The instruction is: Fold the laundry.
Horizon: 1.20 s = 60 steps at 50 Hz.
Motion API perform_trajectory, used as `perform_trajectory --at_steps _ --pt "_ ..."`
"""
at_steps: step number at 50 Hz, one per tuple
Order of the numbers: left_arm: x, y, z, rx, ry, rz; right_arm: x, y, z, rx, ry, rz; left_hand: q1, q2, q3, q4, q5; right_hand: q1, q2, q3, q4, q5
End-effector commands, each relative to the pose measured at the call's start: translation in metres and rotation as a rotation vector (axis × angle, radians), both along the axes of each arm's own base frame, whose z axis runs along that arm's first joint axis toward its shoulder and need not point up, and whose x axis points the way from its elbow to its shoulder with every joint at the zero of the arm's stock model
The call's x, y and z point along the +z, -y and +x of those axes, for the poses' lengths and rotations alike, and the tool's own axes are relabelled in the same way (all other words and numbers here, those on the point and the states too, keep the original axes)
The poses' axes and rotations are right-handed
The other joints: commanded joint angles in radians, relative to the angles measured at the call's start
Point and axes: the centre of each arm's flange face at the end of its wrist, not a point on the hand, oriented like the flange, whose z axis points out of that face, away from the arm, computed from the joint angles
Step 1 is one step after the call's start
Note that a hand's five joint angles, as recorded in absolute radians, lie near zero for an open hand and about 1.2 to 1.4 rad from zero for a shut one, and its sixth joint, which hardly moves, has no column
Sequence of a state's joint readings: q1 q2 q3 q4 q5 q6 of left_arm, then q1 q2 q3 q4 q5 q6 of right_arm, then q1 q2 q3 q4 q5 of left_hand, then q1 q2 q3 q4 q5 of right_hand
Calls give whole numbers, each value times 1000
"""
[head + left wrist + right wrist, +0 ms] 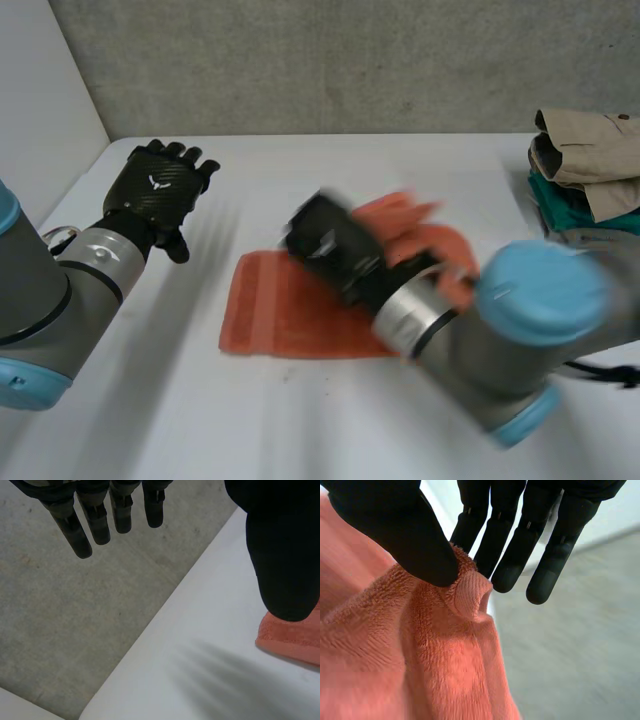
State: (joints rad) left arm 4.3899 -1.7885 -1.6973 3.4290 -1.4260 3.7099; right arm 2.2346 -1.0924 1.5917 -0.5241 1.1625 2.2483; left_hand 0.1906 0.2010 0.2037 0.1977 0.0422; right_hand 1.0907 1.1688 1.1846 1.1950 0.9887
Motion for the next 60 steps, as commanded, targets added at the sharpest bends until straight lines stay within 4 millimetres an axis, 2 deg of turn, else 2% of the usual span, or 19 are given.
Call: perform_trajectory --at_steps 1,2,6,9,12,17,24,27,32,34,38,40,43,47,51,54,57,58,60 --pt "0 -4 -3 -12 -18 10 -54 -34 19 36 -217 142 -16 -26 -29 -23 -42 -555 -633 -649 -659 -628" --pt "0 -4 -4 -13 -18 10 -52 -34 19 21 -215 150 -16 -26 -29 -23 -42 -905 -983 -999 -1010 -978" --pt "3 -6 -8 -29 -22 0 -24 -18 10 -77 -101 200 -16 -26 -29 -23 -42 -916 -994 -1010 -1020 -989" --pt "6 -8 -12 -39 -26 -12 0 5 -13 -177 45 345 -16 -26 -29 -23 -42 -916 -994 -1010 -1020 -989" --pt "8 -8 -14 -47 -29 -17 5 11 -29 -221 126 488 -16 -26 -29 -23 -42 -916 -994 -1010 -1020 -989" --pt "7 -19 -25 -91 -33 -11 -18 19 -67 -360 120 696 -16 -26 -29 -23 -42 -916 -994 -1010 -1020 -989" --pt "-12 -47 -58 -208 -20 40 -48 30 -111 -511 -20 663 -15 -26 -28 -22 -41 -916 -994 -1010 -1020 -989" --pt "-26 -52 -71 -240 0 66 -54 39 -126 -583 -51 613 -12 -23 -25 -19 -38 -672 -750 -766 -776 -745" --pt "-27 -55 -75 -230 2 69 -51 58 -143 -742 -77 496 -12 -23 -25 -19 -38 304 226 210 200 231" --pt "-27 -54 -73 -216 2 71 -48 66 -145 -762 -37 441 -12 -23 -25 -19 -38 306 227 212 201 233" --pt "-13 -49 -65 -176 -15 37 -6 78 -131 -695 96 181 -12 -23 -25 -19 -38 306 227 212 201 233" --pt "-4 -44 -56 -146 -26 18 24 58 -107 -589 128 77 -12 -23 -25 -19 -38 306 227 212 201 233" --pt "4 -40 -46 -113 -36 2 38 26 -67 -403 158 51 -12 -23 -25 -19 -38 306 227 212 201 233" --pt "11 -39 -38 -89 -49 -11 11 -12 -29 -184 106 142 -12 -23 -25 -19 -38 306 227 212 201 233" --pt "8 -38 -32 -71 -69 14 -26 -45 -16 -46 -3 258 -12 -23 -25 -19 -38 306 227 212 201 233" --pt "6 -37 -31 -66 -91 31 -37 -52 -19 -21 -54 309 -12 -23 -25 -19 -38 306 227 212 201 233" --pt "7 -36 -31 -60 -132 47 -37 -52 -20 -20 -63 348 -9 -20 -22 -16 -36 -761 -839 -855 -865 -833" --pt "9 -35 -31 -57 -146 47 -36 -49 -20 -30 -50 358 -9 -20 -22 -16 -36 -916 -994 -1010 -1020 -989" --pt "14 -32 -30 -34 -189 51 -28 -30 -24 -98 21 401 -9 -20 -22 -16 -36 -916 -994 -1010 -1020 -989"
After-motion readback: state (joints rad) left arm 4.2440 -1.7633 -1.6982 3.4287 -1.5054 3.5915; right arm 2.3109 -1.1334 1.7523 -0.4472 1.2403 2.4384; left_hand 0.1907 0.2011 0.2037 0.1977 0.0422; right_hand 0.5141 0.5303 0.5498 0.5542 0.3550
